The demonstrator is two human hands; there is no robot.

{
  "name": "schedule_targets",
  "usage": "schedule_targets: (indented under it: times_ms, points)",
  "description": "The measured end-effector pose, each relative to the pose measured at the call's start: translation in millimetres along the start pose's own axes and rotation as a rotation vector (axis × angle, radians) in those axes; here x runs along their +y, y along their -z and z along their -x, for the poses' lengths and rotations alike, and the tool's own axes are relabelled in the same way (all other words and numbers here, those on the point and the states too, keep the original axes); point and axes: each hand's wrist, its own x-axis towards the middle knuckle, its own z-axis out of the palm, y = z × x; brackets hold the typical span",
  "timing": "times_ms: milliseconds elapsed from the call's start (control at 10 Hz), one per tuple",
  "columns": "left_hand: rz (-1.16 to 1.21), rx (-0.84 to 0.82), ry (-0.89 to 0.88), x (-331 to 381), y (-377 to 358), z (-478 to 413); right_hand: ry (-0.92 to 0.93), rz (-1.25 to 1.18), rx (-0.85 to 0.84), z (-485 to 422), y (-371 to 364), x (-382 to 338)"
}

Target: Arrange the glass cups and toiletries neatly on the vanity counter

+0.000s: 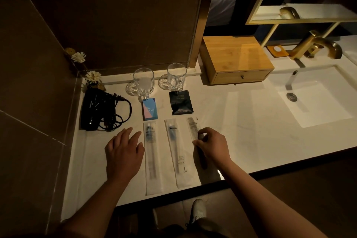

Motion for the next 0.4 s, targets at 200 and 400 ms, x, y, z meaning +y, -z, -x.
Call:
schedule_targets:
  times_ms: [200,400]
  points:
    - [-0.007,-0.001,-0.004,-1,0,1,-0.019,-0.032,0.053,3,6,-1]
    - [0.013,0.021,-0.003,1,2,2,-0.048,-0.076,0.134,8,20,3]
